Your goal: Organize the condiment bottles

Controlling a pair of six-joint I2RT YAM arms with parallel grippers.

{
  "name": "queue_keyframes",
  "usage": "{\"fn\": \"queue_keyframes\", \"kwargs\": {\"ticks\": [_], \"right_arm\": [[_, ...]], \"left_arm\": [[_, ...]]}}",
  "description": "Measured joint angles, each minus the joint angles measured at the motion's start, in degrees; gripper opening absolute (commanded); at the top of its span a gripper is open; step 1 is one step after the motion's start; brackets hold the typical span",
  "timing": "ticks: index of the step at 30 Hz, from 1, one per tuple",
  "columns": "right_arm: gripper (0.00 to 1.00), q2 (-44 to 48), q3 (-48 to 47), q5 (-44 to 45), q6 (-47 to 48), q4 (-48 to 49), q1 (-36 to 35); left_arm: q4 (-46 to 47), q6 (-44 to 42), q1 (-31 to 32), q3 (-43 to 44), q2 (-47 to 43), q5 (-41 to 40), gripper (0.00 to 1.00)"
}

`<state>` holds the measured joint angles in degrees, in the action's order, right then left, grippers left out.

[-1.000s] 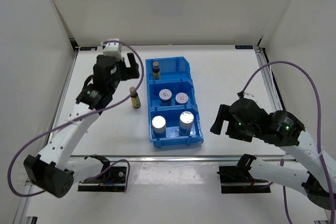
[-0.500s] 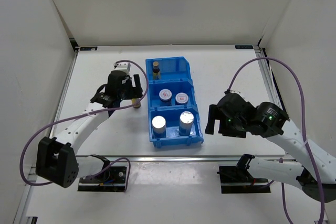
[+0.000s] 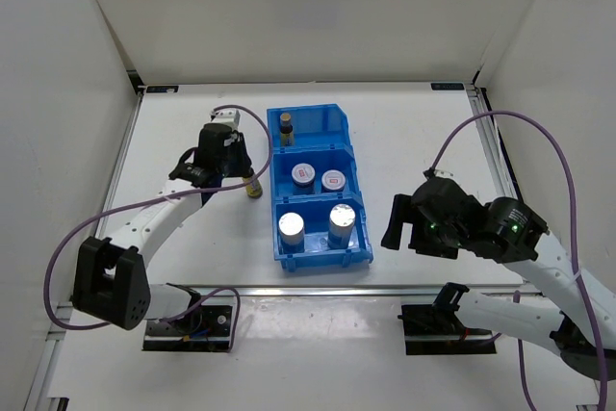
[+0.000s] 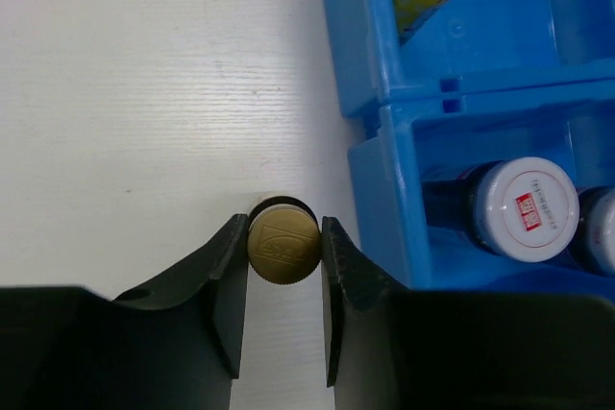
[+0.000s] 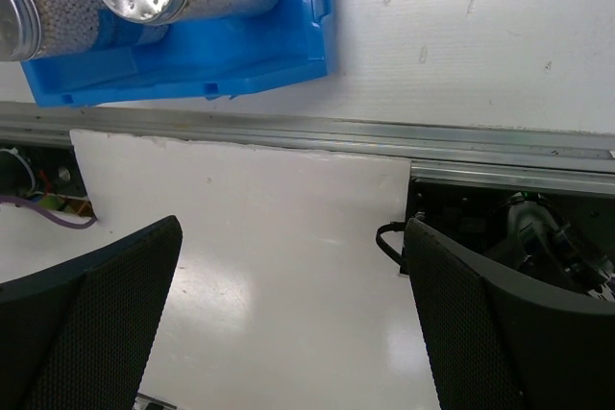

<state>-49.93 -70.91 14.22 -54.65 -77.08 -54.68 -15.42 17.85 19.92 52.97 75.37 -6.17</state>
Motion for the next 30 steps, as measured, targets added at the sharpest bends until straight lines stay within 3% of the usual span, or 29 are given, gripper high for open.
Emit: {"fn": "queue_keyframes", "kwargs": {"ticks": [2, 3, 11, 18, 25, 30], "right_arm": [[1.00, 0.1, 0.3, 0.0, -0.2, 0.0, 0.0], [1.00, 0.1, 0.3, 0.0, -0.2, 0.0, 0.0], [1.00, 0.1, 0.4, 0.3, -0.4, 0.0, 0.0], [1.00, 0.1, 0.6, 0.4, -0.4, 0.0, 0.0], [1.00, 0.1, 0.6, 0.7, -0.4, 0.0, 0.0], [1.00, 1.6, 0.6, 1.3, -1.0, 0.0, 0.0]], "left_arm": [[-0.4, -0.5, -0.1, 1.2, 0.7, 0.3, 0.21], [-1.0, -0.5, -0.1, 2.1, 1.1, 0.4, 0.11], [-6.4, -2.3, -0.1, 15.9, 2.0, -2.7, 0.11], [-4.6, -4.4, 1.3, 31.8, 4.3, -5.2, 0.11], [1.8, -6.1, 7.7, 43.3, 14.6, -0.7, 0.11], [3.6, -7.4, 12.6, 46.9, 23.9, 2.1, 0.11]]}}
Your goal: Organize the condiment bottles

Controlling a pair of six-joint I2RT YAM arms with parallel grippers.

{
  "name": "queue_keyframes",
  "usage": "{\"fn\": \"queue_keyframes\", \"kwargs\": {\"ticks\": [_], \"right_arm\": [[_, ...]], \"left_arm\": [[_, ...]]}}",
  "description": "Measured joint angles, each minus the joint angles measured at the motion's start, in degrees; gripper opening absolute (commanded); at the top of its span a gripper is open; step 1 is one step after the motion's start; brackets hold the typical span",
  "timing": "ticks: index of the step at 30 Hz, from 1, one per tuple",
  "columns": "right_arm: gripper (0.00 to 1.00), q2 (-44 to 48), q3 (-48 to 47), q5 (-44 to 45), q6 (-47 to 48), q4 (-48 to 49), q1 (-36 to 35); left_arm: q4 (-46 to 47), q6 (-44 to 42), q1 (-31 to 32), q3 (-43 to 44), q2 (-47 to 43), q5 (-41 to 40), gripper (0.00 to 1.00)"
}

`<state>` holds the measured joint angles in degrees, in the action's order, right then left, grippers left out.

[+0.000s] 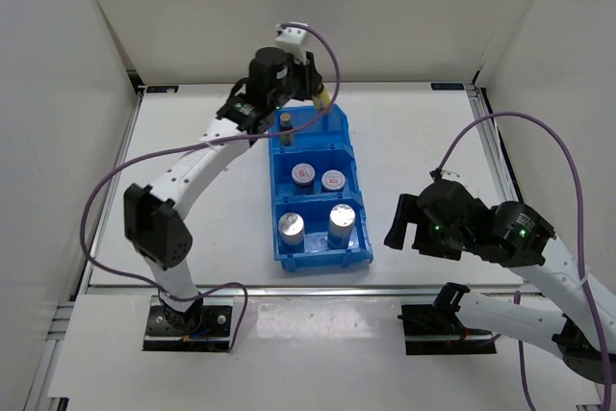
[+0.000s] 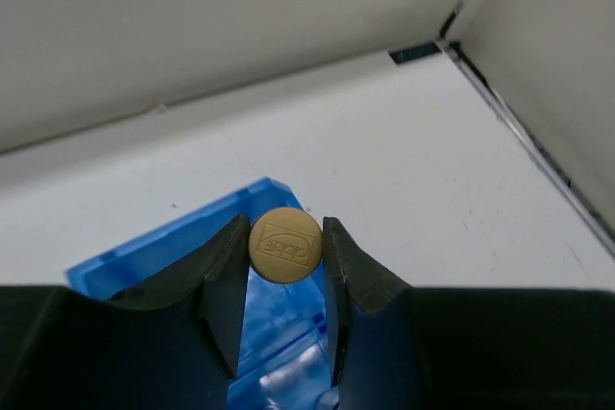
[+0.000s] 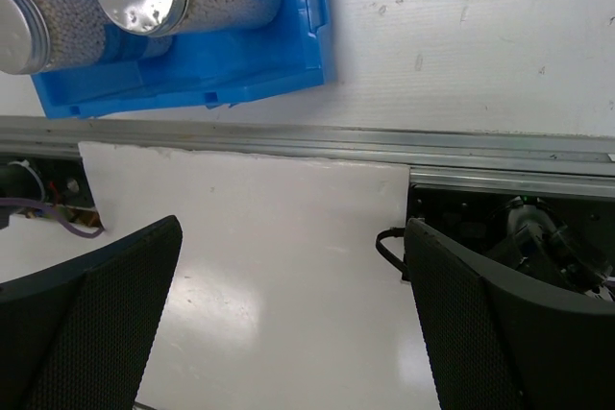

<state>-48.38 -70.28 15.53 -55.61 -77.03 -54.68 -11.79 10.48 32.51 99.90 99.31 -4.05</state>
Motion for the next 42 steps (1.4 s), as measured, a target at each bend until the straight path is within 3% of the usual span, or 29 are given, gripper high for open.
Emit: {"fn": "queue_keyframes", "kwargs": {"ticks": [8, 21, 24, 27, 32, 36, 42], "right_arm": [[1.00, 4.6, 0.0, 1.4, -3.4, 0.0, 0.0], [1.00, 8.4, -2.4, 2.2, -7.2, 0.0, 0.0], [1.00, 8.2, -2.5, 2.2, -7.2, -0.1, 0.0], [1.00, 7.4, -3.1, 2.2, -7.2, -0.1, 0.0], [1.00, 7.1, -3.4, 2.2, -7.2, 0.0, 0.0], [1.00, 6.9, -3.4, 2.2, -7.2, 0.0, 0.0], [1.00, 5.1, -3.6, 3.0, -7.2, -0.1, 0.0]], "left_arm": [[-1.7, -1.3, 2.8, 1.4, 10.4, 0.4, 0.11], [-1.6, -1.9, 3.6, 1.7, 18.3, -3.0, 0.12], [-1.3, -1.9, 3.7, 1.7, 19.6, -4.0, 0.20], [-0.6, -1.9, 3.7, 1.7, 20.8, -4.7, 0.34], [0.5, -2.2, 3.7, 1.7, 21.0, -5.7, 0.74], [1.2, -2.3, 3.7, 1.7, 21.0, -6.5, 0.98], [-0.6, -3.0, 3.7, 2.2, 20.2, -9.1, 1.00]]}}
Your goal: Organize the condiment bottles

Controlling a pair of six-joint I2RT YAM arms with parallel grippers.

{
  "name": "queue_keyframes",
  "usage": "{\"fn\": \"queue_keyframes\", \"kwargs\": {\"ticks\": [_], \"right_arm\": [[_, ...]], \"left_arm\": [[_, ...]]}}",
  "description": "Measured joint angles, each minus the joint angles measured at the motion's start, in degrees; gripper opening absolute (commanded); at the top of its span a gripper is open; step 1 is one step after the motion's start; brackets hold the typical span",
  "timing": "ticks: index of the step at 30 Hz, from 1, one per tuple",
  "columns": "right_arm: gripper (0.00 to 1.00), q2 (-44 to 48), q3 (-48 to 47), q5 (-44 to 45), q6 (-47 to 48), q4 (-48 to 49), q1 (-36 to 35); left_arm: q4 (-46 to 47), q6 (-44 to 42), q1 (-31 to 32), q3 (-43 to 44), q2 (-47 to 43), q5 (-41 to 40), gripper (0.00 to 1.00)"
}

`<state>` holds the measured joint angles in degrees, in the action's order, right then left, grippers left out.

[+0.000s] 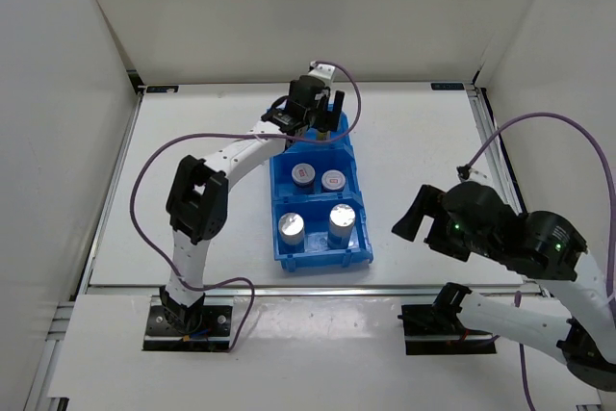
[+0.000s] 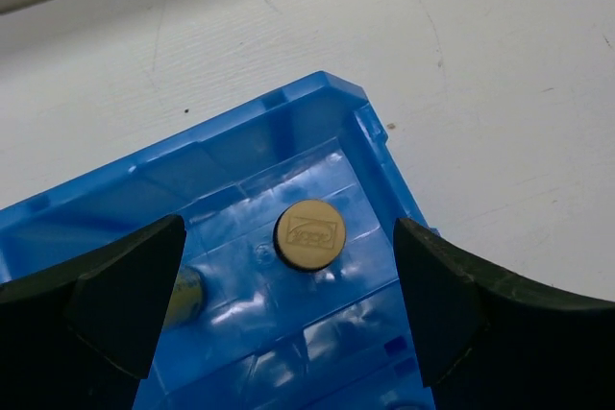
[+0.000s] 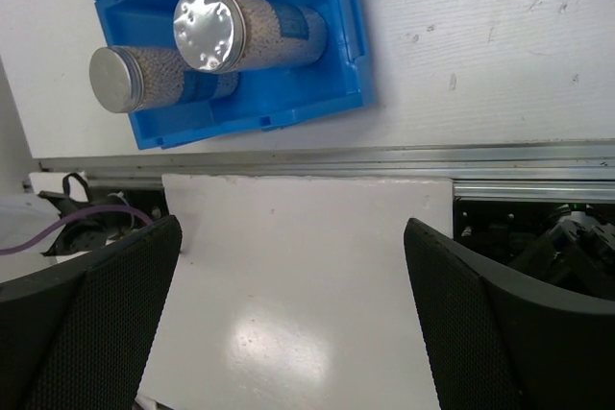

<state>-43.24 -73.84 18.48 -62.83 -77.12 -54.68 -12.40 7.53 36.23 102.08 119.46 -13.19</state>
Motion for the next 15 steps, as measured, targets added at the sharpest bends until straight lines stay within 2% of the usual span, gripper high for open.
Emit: {"fn": "queue_keyframes", "kwargs": {"ticks": [3, 6, 11, 15], "right_arm": [[1.00, -2.5, -0.8, 0.9, 0.2, 0.0, 0.0], [1.00, -5.4, -1.5, 1.4, 1.0, 0.1, 0.0], [1.00, -10.0, -3.7, 2.4, 4.2, 0.0, 0.0], [1.00, -13.3, -7.4, 4.4, 7.6, -0.1, 0.0]], "left_arm": [[-2.7, -1.0, -0.1, 0.0, -3.3, -0.8, 1.00], [-4.9, -1.6, -0.5, -1.7, -11.0, -0.4, 1.00], [-6.9, -1.5, -1.4, -10.6, -33.0, 1.4, 1.00], [-8.2, -1.3, -1.6, -21.7, -51.5, 1.1, 1.00]]}}
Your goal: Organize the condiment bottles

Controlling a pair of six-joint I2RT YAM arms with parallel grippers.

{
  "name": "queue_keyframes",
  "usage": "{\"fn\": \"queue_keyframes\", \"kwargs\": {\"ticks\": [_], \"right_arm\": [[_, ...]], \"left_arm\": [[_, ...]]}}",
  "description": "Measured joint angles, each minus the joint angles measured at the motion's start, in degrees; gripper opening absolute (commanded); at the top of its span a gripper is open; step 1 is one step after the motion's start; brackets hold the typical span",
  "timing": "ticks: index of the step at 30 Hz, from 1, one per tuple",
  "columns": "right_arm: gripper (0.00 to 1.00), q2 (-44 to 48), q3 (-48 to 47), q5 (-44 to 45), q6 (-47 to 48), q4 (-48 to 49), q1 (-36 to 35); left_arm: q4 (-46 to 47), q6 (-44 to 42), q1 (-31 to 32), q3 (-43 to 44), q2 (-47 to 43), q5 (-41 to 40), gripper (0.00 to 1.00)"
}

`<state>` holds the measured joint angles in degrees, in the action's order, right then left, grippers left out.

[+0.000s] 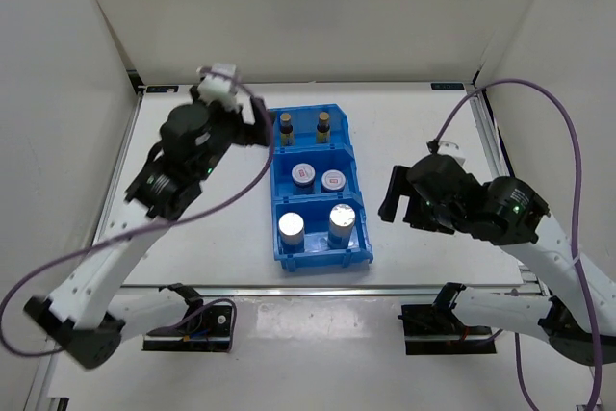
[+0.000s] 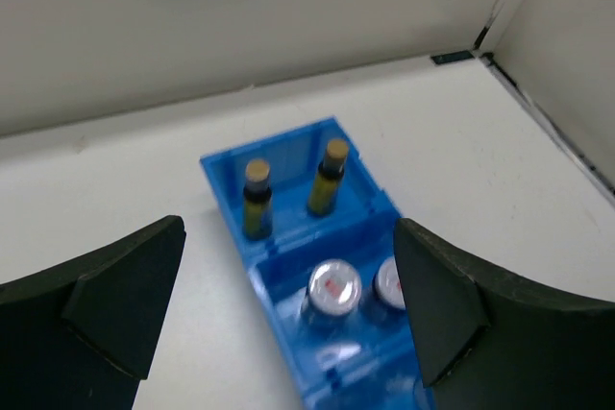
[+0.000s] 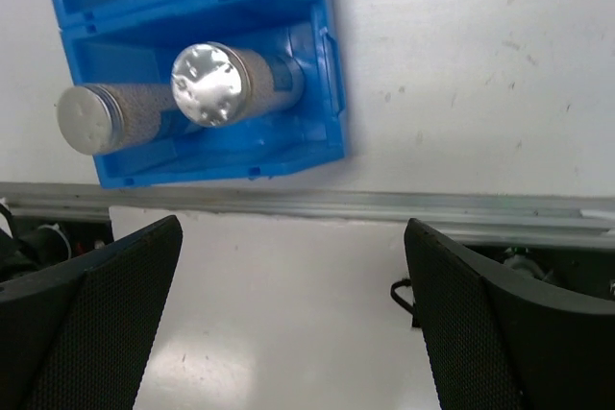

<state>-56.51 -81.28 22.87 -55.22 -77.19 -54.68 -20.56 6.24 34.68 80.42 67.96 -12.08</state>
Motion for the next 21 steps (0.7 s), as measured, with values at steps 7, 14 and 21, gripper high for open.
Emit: {"fn": "queue_keyframes", "kwargs": {"ticks": [7, 14, 21], "right_arm": [[1.00, -6.3, -7.2, 4.9, 4.6, 0.2, 0.0], [1.00, -11.5, -8.4, 7.9, 7.2, 0.2, 0.1], [1.00, -13.2, -9.4, 8.9, 8.1, 0.2, 0.2]], "left_arm": [[-5.9, 0.7, 0.0, -22.1, -21.1, -2.9, 1.00], [-9.8, 0.9, 0.0, -33.6, -34.4, -5.9, 1.00], [-10.8, 1.3, 0.0, -37.2, -36.5, -8.5, 1.00]]}}
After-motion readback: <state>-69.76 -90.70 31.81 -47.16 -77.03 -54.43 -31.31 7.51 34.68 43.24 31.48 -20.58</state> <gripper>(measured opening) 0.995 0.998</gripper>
